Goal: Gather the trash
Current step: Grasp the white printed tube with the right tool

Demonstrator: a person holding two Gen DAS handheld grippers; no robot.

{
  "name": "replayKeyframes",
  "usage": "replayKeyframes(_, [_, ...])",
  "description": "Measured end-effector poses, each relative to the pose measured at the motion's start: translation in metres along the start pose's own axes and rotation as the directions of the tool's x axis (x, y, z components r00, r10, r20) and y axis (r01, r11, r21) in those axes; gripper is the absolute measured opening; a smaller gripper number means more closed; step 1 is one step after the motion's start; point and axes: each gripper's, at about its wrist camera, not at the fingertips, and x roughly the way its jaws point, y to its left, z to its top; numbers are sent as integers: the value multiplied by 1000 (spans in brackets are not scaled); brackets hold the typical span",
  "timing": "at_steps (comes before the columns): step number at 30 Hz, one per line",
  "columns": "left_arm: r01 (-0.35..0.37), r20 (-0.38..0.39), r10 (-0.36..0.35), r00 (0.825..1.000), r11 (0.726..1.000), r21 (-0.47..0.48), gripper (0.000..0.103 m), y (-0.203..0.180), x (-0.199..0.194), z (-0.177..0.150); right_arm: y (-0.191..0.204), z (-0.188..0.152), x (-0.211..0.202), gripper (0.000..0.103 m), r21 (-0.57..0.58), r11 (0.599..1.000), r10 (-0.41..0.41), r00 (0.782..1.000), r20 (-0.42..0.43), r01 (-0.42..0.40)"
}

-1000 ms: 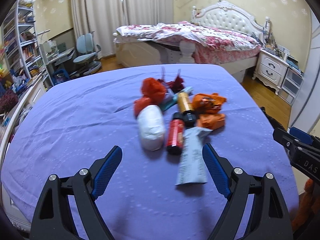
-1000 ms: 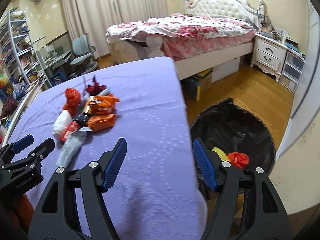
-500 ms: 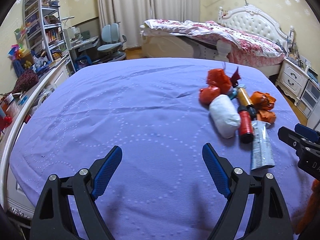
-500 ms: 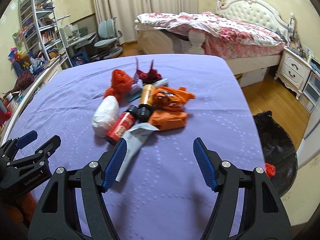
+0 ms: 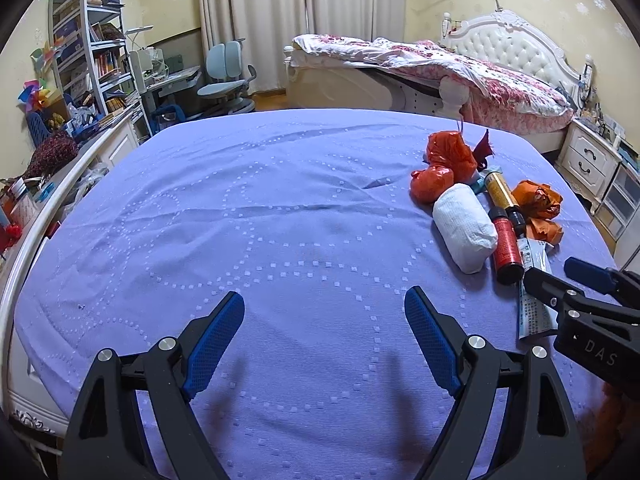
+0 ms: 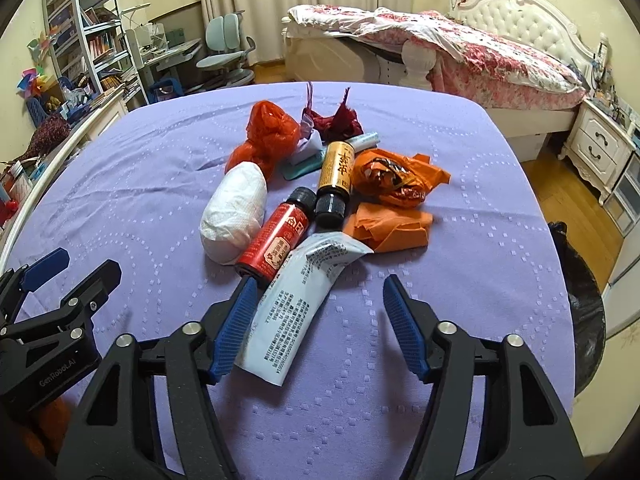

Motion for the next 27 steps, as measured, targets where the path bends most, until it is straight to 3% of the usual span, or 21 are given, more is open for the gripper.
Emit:
replayKeyframes(8, [16, -2, -16, 1000, 1000, 13, 82, -12, -1, -1, -6, -7, 0, 30, 19, 998, 68, 997, -22, -68])
replayKeyframes(27, [58, 0, -58, 998, 998, 34, 82, -38, -2, 2, -54, -23, -26, 28, 66, 998, 17, 1000, -6, -17])
